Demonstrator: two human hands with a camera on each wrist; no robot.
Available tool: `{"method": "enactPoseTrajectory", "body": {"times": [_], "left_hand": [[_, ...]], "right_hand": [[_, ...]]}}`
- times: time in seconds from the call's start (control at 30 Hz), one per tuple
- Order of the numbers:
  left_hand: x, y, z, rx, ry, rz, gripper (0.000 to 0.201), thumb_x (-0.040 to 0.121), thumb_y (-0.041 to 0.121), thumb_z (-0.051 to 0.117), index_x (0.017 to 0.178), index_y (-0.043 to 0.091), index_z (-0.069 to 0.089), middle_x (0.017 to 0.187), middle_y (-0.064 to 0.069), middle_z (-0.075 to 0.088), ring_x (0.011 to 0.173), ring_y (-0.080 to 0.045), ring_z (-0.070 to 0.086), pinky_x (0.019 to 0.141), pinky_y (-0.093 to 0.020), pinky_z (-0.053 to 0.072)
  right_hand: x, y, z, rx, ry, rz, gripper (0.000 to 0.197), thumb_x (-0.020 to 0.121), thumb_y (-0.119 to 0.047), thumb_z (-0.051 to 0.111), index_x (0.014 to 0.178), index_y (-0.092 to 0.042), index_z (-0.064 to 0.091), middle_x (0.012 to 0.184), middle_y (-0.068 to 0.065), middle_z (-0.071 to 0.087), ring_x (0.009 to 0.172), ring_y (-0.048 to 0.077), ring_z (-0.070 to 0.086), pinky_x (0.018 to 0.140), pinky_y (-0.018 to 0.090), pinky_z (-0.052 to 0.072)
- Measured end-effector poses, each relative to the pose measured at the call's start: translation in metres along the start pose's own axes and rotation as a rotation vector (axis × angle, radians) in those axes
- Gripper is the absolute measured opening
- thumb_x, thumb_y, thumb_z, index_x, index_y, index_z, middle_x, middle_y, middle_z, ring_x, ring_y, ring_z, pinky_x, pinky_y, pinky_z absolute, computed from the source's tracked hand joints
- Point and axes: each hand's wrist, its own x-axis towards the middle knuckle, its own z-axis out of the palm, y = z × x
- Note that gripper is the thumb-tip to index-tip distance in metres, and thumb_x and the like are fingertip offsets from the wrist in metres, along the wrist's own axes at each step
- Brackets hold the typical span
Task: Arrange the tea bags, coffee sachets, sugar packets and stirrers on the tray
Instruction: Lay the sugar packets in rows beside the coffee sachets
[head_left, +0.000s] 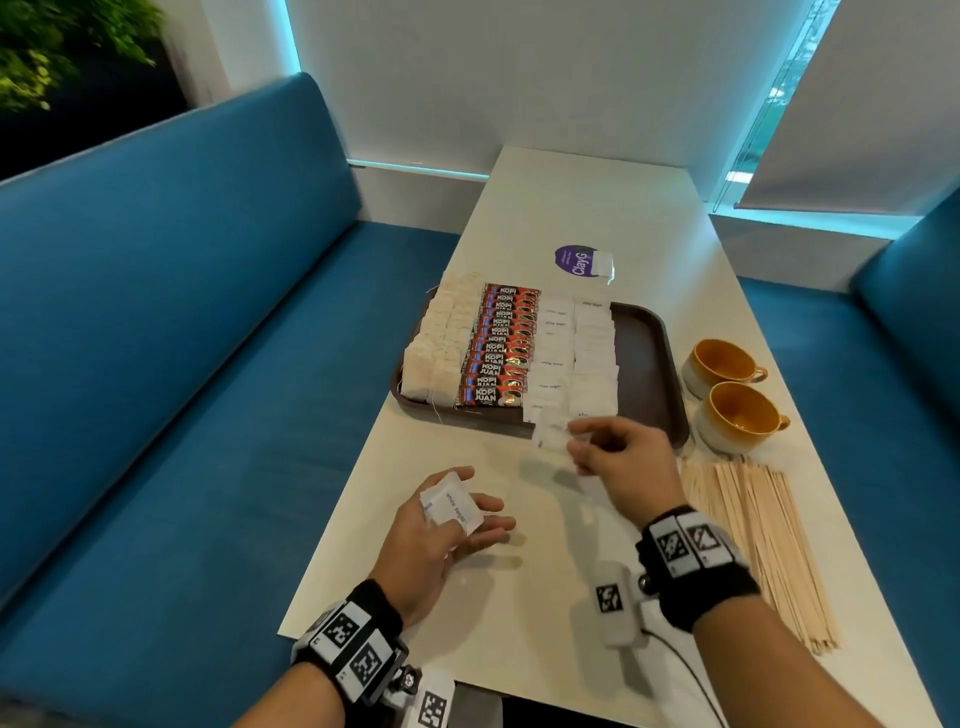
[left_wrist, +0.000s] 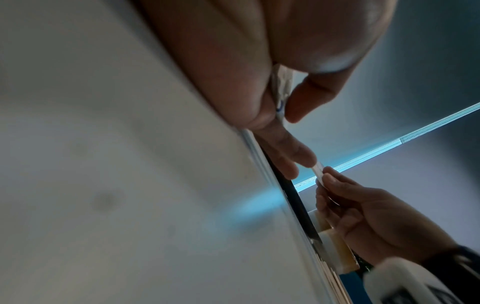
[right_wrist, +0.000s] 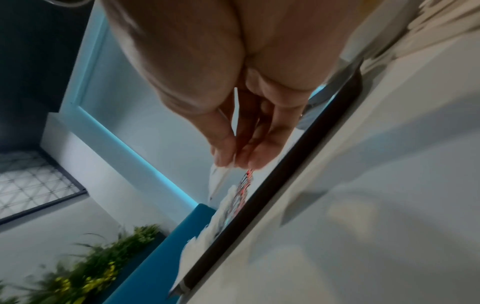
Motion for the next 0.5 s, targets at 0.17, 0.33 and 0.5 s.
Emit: {"method": "enactPoseTrajectory", "body": {"times": [0.17,0.33,0.5], "left_hand": [[0.000,-0.003,-0.002,-0.006,0.003,-0.007,0.041,0.102,-0.009,0.045,0.139,0.009,0.047,0.122,-0.026,0.070,0.113,-0.044,0.068,0.086,-0.035,0.060],[0.000,-0.003,-0.002,-0.013,0.003,-0.006,0.038,0.101,-0.007,0.049,0.136,0.006,0.048,0.123,-0.027,0.069,0.113,-0.046,0.068,0.088,-0.037,0.061],[0.000,-0.003,-0.002,-0.008,-0.007,-0.017,0.038,0.101,-0.009,0.048,0.135,0.005,0.047,0.123,-0.027,0.069,0.112,-0.045,0.068,0.088,-0.038,0.061]], "right_hand": [[0.054,-0.004,-0.009,-0.190,0.022,-0.081,0.018,0.081,-0.013,0.085,0.089,-0.028,0.079,0.077,-0.003,0.070,0.069,0.006,0.061,0.074,0.018,0.050],[0.074,-0.005,0.002,-0.412,-0.130,-0.041,0.015,0.085,-0.015,0.081,0.095,-0.026,0.078,0.081,-0.006,0.067,0.073,0.004,0.060,0.069,0.013,0.044],[0.081,-0.005,0.010,-0.673,-0.203,-0.049,0.011,0.089,-0.017,0.077,0.099,-0.020,0.079,0.082,-0.011,0.060,0.077,0.003,0.057,0.086,0.024,0.050]]}}
